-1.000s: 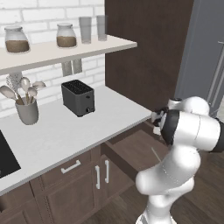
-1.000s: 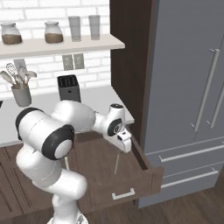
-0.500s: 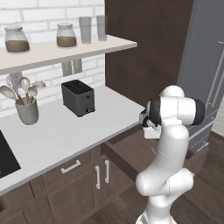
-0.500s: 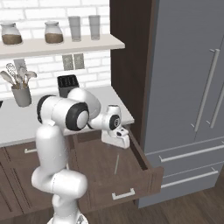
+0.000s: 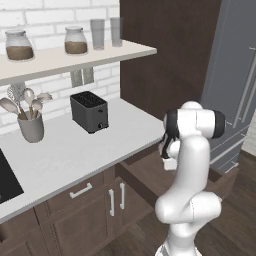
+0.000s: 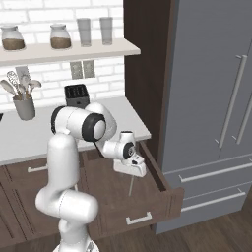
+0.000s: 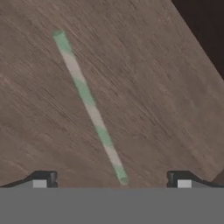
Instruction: Take a straw from the drawer in front and place it inside the glass cup on the dining counter.
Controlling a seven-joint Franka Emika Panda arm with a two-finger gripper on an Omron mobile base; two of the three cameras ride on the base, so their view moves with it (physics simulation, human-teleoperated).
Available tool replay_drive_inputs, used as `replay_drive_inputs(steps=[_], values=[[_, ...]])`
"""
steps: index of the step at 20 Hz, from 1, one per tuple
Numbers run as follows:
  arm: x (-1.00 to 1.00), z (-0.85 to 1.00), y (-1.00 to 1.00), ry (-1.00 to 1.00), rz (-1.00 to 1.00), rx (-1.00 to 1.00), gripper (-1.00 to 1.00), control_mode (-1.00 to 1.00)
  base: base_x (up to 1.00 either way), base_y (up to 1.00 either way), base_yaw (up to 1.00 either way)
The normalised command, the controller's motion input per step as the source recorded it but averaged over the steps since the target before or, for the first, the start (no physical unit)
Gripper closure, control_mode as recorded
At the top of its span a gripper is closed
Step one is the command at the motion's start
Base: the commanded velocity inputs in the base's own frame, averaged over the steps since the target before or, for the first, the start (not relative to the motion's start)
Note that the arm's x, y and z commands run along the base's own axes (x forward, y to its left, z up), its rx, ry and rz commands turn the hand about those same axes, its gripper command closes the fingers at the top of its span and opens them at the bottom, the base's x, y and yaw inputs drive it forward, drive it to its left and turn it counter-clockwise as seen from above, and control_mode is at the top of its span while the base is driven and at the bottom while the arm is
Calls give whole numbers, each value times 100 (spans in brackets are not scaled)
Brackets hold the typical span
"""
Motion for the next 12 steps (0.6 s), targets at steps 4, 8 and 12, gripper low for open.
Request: replay_drive_inputs(steps=[4,8,12], values=[[12,-28,0,-18,13,0,-100,-100,0,0,0],[25,-22,-1,-9,14,0,-100,-100,0,0,0],[2,-36,0,-6,14,0,-100,-100,0,0,0]])
